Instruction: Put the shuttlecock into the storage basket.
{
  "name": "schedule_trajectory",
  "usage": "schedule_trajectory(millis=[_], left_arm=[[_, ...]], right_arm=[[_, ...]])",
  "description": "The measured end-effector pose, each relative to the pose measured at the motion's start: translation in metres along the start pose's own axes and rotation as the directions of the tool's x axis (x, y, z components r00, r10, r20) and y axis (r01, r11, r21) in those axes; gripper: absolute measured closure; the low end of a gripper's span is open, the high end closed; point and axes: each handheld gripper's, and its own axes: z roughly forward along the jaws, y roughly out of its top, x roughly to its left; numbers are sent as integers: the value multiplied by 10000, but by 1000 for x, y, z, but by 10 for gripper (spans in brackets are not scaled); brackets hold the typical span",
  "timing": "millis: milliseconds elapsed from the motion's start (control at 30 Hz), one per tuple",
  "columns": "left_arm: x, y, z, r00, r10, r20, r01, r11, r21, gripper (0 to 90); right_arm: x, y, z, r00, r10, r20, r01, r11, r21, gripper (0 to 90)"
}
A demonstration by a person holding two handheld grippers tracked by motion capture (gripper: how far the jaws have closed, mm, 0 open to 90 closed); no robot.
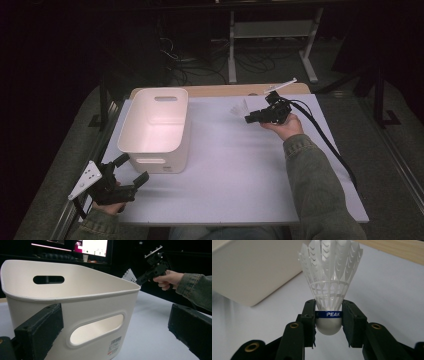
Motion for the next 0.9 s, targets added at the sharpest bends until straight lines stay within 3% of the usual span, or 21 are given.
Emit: schedule_trajectory(millis=[167, 200, 300, 600, 900], left_arm=[[0, 0, 0, 10000, -82, 6, 82, 10000, -27, 0], [0, 0, 0, 10000, -60, 3, 60, 10000, -10, 0], [0, 0, 0, 10000, -89, 7, 89, 10000, -36, 0], [1, 0, -1, 10000, -71, -19, 71, 10000, 11, 0], [1, 0, -1, 9999, -111, -4, 111, 9999, -75, 0]], right_arm=[[2, 2, -9, 10000, 74, 44, -73, 9998, -182, 637], [6, 4, -14, 10000, -26, -21, 25, 9994, -354, 637], [11, 7, -16, 9997, -229, 69, 231, 9995, -206, 638], [54, 43, -16, 9911, -1287, -336, 1285, 9917, -71, 638], [70, 58, -13, 9875, -1525, -392, 1524, 9883, -52, 638]])
